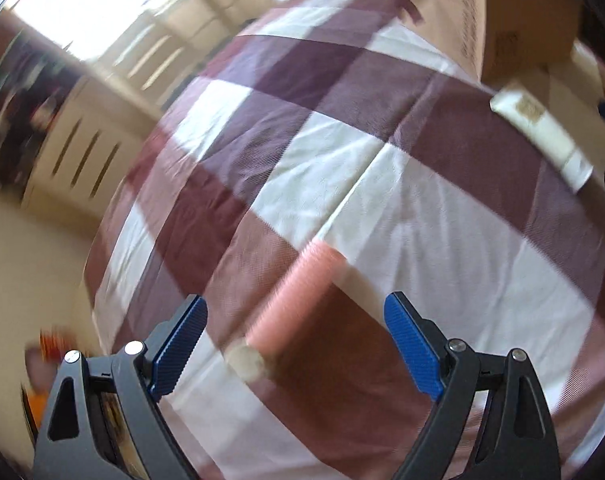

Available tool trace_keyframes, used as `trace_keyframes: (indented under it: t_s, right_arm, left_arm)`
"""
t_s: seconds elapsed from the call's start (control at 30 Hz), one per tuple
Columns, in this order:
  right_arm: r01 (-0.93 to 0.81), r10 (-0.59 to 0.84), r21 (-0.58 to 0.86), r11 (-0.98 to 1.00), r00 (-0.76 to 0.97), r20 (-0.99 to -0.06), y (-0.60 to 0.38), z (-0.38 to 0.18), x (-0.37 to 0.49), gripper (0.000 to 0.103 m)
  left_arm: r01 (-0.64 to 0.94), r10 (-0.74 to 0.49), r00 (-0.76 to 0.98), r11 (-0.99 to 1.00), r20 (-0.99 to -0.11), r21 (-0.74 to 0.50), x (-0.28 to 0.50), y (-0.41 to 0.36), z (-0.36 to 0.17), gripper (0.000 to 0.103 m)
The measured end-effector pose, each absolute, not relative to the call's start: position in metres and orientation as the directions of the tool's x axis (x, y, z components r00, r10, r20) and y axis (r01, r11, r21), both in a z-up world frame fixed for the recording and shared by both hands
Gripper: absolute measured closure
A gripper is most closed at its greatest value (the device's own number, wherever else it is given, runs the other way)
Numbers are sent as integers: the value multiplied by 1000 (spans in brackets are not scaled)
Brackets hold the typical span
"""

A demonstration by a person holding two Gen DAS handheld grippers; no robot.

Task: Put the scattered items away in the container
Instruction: 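Move both open tools down toward the pink roller and white lotion tube, then grasp the pink hair roller with the left tool while the right tool grasps the white lotion tube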

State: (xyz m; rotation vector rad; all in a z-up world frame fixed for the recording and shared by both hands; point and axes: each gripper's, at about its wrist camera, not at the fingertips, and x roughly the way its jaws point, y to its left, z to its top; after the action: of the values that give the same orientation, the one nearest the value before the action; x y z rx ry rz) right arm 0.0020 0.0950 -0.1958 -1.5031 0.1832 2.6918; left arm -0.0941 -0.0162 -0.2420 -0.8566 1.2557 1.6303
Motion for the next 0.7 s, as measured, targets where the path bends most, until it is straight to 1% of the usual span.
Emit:
trace_keyframes:
  t_s: [0.13,0.2,0.27,0.33,0.43,0.47,0.5,0.57,0.6,0.63,0.67,0.7]
  right_arm:
    - [-135,13,68,-988,-522,-853,89,-204,-10,21]
    - [-147,29,56,-987,-518,-855,87,-208,-17,21]
    - [-163,57,32,-986,-510,-858,87,-212,-24,21]
    - [-179,99,-12,-984,-487,-868,86,-218,-34,21]
    - [-171,119,-45,-984,-456,-882,81,-229,-49,21]
    - [-167,118,-47,-985,-448,-886,79,-232,-53,21]
    - [-165,120,-52,-985,-439,-890,77,-235,-56,21]
    - [-162,111,-46,-986,-418,-902,77,-242,-61,22]
    - [-163,94,-25,-986,-428,-899,77,-241,-60,29]
    - [-160,77,-8,-987,-431,-899,78,-241,-60,32]
    - [-153,76,-9,-988,-436,-897,77,-240,-59,42]
    - [-136,69,-9,-991,-439,-896,77,-239,-58,56]
  left_arm:
    - [-950,245,-302,5,-921,313,-102,-5,-253,12]
    - [-963,258,-250,32,-933,267,-104,-2,-258,15]
    - [-972,258,-210,43,-943,229,-106,1,-263,27]
    - [-979,249,-183,47,-951,200,-107,3,-270,33]
    - [-989,270,-130,29,-954,143,-112,1,-270,39]
    - [-992,271,-112,19,-956,122,-114,1,-270,44]
    - [-996,272,-83,3,-959,87,-117,0,-270,47]
    - [-997,279,-67,-42,-958,57,-122,-4,-269,59]
    - [-996,289,-64,-72,-955,45,-124,-7,-268,63]
    - [-995,299,-49,-101,-953,20,-127,-11,-265,67]
    - [-989,303,-10,-141,-953,-34,-131,-15,-264,68]
    - [-975,310,43,-194,-950,-108,-137,-21,-263,68]
